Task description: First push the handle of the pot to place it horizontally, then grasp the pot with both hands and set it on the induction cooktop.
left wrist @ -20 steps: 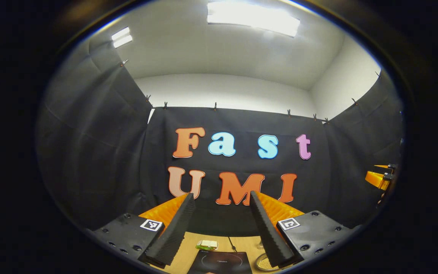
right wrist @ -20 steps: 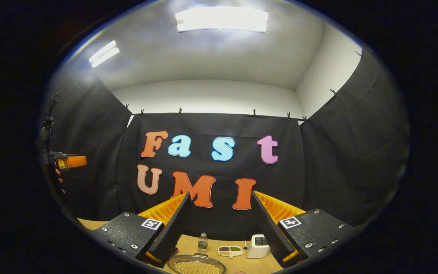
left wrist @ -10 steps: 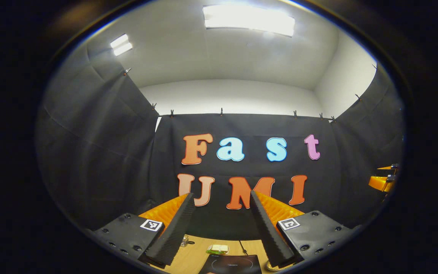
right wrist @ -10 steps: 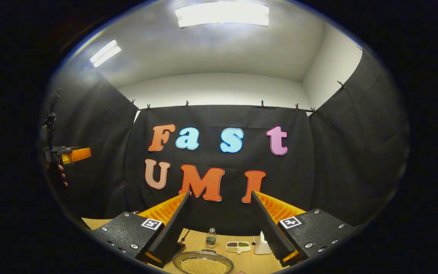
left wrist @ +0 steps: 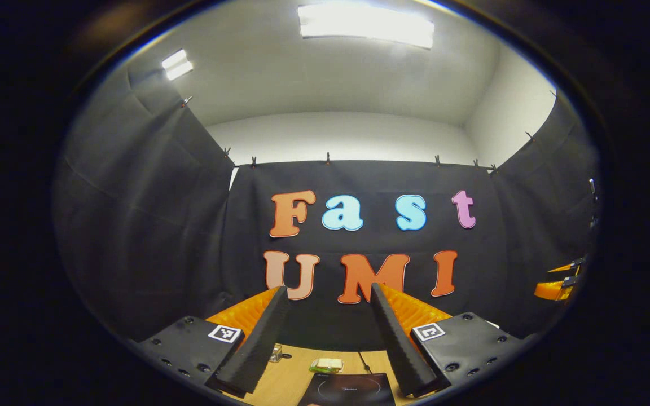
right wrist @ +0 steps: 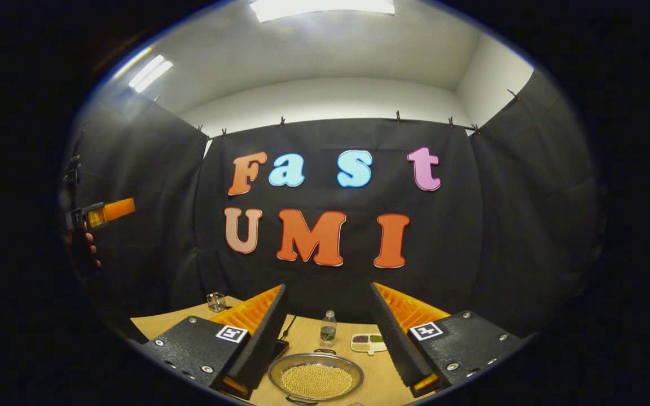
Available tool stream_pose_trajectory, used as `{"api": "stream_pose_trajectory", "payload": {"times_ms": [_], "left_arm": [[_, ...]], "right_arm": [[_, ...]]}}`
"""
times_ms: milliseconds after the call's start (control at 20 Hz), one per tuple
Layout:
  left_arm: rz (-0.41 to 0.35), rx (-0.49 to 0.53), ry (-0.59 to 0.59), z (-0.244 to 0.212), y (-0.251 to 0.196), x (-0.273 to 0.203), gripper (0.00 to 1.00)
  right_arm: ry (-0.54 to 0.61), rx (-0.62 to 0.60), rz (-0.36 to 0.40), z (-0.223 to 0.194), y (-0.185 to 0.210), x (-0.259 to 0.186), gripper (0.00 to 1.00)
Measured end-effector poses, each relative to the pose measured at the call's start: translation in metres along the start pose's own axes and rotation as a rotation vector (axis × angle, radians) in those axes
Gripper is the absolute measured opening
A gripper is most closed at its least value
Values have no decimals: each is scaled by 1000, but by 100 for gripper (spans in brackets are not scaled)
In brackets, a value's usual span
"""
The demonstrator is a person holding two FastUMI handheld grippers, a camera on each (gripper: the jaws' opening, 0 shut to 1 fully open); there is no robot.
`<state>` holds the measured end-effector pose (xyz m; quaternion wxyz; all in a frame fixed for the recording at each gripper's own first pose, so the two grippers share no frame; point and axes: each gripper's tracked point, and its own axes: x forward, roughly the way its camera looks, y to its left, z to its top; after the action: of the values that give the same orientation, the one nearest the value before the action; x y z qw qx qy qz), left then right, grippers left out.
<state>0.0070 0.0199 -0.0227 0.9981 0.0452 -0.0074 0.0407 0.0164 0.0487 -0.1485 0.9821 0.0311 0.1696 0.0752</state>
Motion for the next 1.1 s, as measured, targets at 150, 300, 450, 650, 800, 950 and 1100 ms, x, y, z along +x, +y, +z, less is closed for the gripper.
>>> {"api": "stream_pose_trajectory", "payload": {"times_ms": [150, 300, 450, 650, 800, 950, 1100], "left_arm": [[6, 7, 6, -4, 1, 1, 95], [17, 25, 15, -10, 3, 3, 95], [23, 37, 26, -15, 5, 5, 95], [29, 40, 24, -18, 10, 8, 95], [33, 44, 36, -24, 14, 7, 95], [44, 42, 42, -28, 20, 10, 95], [59, 40, 49, -33, 27, 10, 95]], "right_arm": [[135, 31, 64, -45, 18, 10, 76], [260, 85, 108, -86, 29, 20, 54], [370, 104, 153, -121, 43, 24, 34], [535, 113, 238, -174, 71, 13, 29], [629, 122, 279, -204, 85, 11, 19], [723, 178, 301, -227, 98, 6, 6], [836, 222, 311, -257, 110, 0, 0]]}}
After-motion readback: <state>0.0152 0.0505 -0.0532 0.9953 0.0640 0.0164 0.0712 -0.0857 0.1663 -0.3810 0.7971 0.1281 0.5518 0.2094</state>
